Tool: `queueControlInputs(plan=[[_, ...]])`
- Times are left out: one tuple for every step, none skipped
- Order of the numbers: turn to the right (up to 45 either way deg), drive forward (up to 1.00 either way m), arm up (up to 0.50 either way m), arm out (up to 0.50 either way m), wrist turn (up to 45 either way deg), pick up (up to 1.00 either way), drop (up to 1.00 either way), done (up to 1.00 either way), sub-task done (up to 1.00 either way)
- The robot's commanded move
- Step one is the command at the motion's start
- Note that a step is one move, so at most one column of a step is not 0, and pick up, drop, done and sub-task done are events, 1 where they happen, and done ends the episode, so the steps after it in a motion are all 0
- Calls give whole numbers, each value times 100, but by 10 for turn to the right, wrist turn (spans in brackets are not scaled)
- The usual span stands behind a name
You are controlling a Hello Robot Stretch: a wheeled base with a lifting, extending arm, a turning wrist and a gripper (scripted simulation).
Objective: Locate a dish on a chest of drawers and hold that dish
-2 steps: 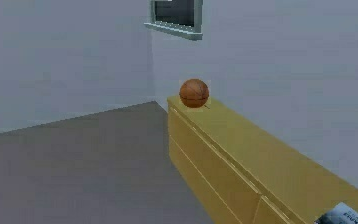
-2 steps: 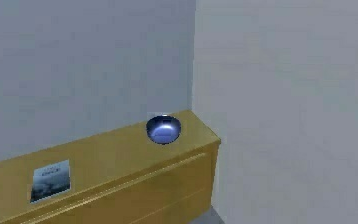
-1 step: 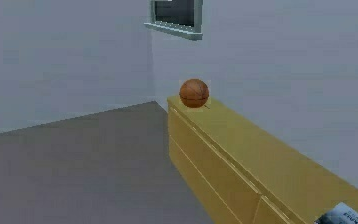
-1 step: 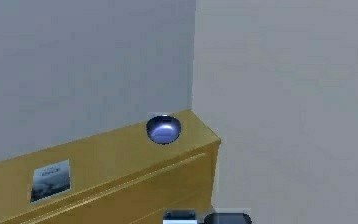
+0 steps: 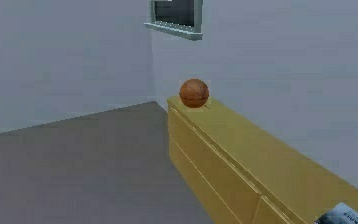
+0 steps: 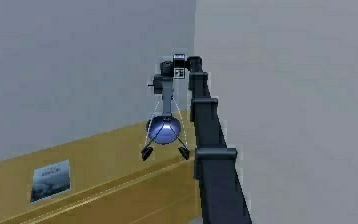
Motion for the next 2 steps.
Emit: queueControlInputs(plan=[[0, 0, 0, 0, 450, 0, 0, 0, 0], [0, 0, 0, 0, 450, 0, 0, 0, 0]])
